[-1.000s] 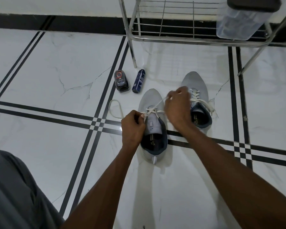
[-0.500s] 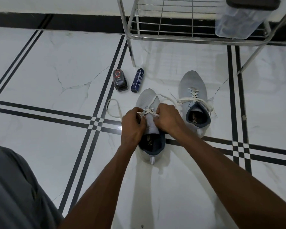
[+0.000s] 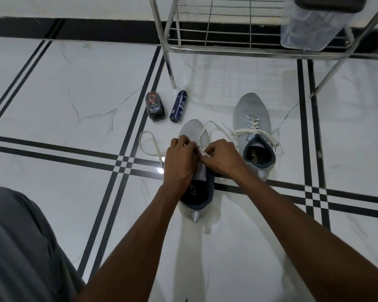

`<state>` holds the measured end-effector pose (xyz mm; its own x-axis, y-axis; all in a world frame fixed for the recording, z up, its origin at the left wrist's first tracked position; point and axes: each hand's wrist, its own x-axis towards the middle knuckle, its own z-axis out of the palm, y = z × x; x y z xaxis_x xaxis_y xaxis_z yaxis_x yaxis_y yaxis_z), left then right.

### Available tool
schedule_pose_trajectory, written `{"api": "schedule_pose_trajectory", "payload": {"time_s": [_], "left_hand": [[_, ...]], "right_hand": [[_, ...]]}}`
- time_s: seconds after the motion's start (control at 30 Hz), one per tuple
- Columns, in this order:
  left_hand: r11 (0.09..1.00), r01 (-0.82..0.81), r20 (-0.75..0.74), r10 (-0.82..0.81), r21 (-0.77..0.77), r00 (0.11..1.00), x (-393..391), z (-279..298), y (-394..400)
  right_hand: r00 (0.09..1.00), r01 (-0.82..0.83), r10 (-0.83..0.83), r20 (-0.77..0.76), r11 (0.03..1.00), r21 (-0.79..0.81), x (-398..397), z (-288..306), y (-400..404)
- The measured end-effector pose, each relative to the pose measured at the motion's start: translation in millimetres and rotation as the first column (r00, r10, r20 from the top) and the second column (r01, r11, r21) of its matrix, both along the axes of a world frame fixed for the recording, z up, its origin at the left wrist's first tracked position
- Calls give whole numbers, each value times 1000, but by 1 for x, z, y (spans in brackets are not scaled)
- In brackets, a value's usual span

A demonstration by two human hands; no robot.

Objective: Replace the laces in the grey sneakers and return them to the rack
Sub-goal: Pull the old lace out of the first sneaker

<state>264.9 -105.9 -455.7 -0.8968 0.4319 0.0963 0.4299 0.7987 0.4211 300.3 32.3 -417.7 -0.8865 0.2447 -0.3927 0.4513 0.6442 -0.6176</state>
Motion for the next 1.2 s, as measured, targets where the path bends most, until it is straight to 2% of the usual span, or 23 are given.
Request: {"api": "schedule_pose_trajectory", "payload": {"time_s": [0.07,0.13,0.17,0.2,0.23,0.27,0.33,0.4,0.43,0.5,0.57,0.63,0.67,0.73,0.77,0.8,0.83,0.9,0.97,1.0,1.13,1.17,1.2], "left_hand": [[998,49,-18,-50,-38,999,-1,1,1],[996,-71,-9,71,58,997,-2,3,-1],[945,-256,45,252,201,967,-4,5,-3],[830,-448,140,427,333,893,-7,7,-7],[710,-570,209,535,415,819,-11,8,-13],[667,-600,198,580,443,790,-13,10,-17],[782,-462,87,472,418,877,-14,14,-18],[952,-176,9,179,249,984,-9,17,-11],[992,-41,-6,42,120,999,-7,18,-7],[990,100,30,-98,-95,995,-4,14,-1],[986,116,33,-113,-118,993,-3,10,-1],[999,-43,-27,44,32,999,-4,8,-5],[952,-246,-28,255,184,966,-7,9,-9],[698,-605,64,633,384,771,-19,16,-24],[634,-681,84,706,368,703,-24,18,-30],[660,-673,43,702,335,711,-27,20,-33],[751,-584,-8,616,309,787,-26,22,-32],[935,-275,-51,293,225,955,-18,21,-19],[999,-8,-9,8,38,1000,-5,11,-6],[998,52,17,-51,-32,999,-1,7,-2],[990,96,-29,-99,-103,995,-4,3,2],[996,56,-50,-60,-76,997,-5,5,-1],[996,-83,-77,86,41,993,-10,10,-5]], "right_hand": [[1000,20,-20,13,1000,-10,1,0,1],[998,58,-58,33,998,-14,3,-1,3],[996,79,-79,40,997,-16,4,-2,4],[994,96,-95,46,995,-19,4,-2,5],[993,104,-103,52,994,-23,5,-1,5],[993,102,-101,57,994,-28,6,-1,5],[995,90,-88,48,995,-39,5,0,4],[997,78,-76,31,996,-46,4,1,3],[997,73,-71,27,996,-52,3,1,3],[996,82,-79,39,994,-75,0,0,3],[993,107,-103,50,989,-99,1,-1,3],[989,143,-138,51,985,-101,5,-1,4],[987,157,-152,51,983,-96,7,-1,5],[986,164,-160,44,983,-89,8,-1,8],[988,153,-150,39,984,-89,7,-2,8],[990,137,-135,37,987,-87,6,-2,8],[992,123,-121,32,989,-86,5,-3,7],[994,110,-109,14,990,-85,2,-3,4],[995,99,-100,-3,992,-80,0,-2,4],[995,94,-95,-6,992,-80,0,-1,3],[996,90,-91,-12,993,-76,3,-3,5],[995,97,-99,-18,992,-75,4,-5,6],[994,109,-111,-25,991,-73,5,-6,7]]}}
